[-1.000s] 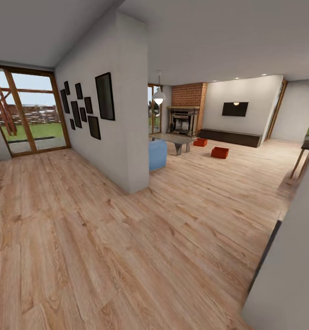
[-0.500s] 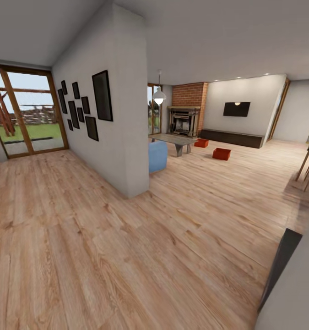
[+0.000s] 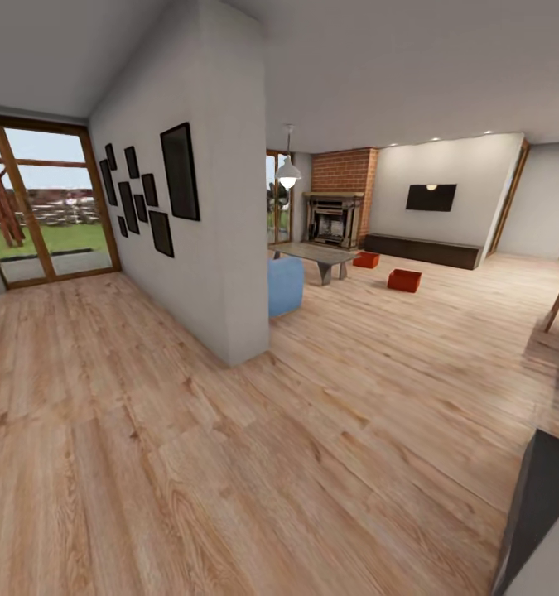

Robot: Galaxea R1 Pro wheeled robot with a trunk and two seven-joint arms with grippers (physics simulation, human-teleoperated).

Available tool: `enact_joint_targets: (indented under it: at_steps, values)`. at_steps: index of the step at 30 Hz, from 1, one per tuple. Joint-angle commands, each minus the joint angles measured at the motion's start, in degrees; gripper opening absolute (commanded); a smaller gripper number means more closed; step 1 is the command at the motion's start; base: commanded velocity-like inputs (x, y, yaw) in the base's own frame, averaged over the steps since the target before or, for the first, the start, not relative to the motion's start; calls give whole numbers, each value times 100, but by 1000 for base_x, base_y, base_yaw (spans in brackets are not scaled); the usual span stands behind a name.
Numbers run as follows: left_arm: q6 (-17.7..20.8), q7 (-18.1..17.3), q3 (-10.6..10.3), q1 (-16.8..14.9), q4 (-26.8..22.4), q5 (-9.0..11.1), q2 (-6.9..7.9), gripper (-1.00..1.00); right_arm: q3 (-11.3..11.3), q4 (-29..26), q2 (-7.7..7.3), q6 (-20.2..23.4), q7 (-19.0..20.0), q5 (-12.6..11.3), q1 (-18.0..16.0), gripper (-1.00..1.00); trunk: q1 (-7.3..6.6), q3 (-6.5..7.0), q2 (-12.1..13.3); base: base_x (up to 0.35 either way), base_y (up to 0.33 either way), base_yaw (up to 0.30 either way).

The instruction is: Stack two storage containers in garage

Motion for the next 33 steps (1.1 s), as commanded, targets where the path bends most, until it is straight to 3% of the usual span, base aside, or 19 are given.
enact_joint_targets:
  at_steps: [1,33]
  values:
    - [-8,2,3,-1,-2,23,-2,100,22,17,3,-24,-36,50,-7,100,3,-5,-2,324,0,0]
    - [-29,2,3,-1,-2,18,-4,100,-19,17,20,-3,-40,51,-7,100,3,-5,-2,325,0,0]
